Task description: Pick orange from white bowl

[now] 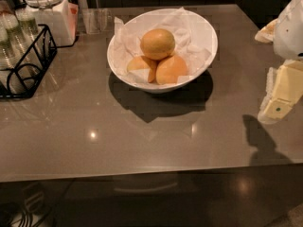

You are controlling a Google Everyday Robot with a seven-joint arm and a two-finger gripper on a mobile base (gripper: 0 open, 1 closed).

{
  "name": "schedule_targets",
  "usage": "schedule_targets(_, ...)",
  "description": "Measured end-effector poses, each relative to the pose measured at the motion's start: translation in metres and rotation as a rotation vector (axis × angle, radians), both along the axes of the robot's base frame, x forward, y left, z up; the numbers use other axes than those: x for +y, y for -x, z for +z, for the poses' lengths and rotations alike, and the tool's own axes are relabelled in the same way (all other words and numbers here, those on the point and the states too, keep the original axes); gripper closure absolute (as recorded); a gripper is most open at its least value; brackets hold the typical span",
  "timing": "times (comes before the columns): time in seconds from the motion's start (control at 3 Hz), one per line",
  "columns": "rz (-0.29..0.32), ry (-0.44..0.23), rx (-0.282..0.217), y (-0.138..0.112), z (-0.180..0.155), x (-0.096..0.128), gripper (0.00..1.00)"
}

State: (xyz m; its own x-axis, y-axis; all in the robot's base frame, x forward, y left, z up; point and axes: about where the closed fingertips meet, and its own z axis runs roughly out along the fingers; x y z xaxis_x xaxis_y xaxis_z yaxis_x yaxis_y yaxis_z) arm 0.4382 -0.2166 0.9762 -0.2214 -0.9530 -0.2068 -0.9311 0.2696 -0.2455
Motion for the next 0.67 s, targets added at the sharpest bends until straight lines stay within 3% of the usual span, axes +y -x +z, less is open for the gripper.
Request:
schedule_targets(0.33, 0.006, -0.007, -0.013, -0.006, 0.003, 0.004, 0.0)
schedule_targets(0.67, 0.044, -0.029, -0.007, -0.03, 0.004, 0.021, 0.0)
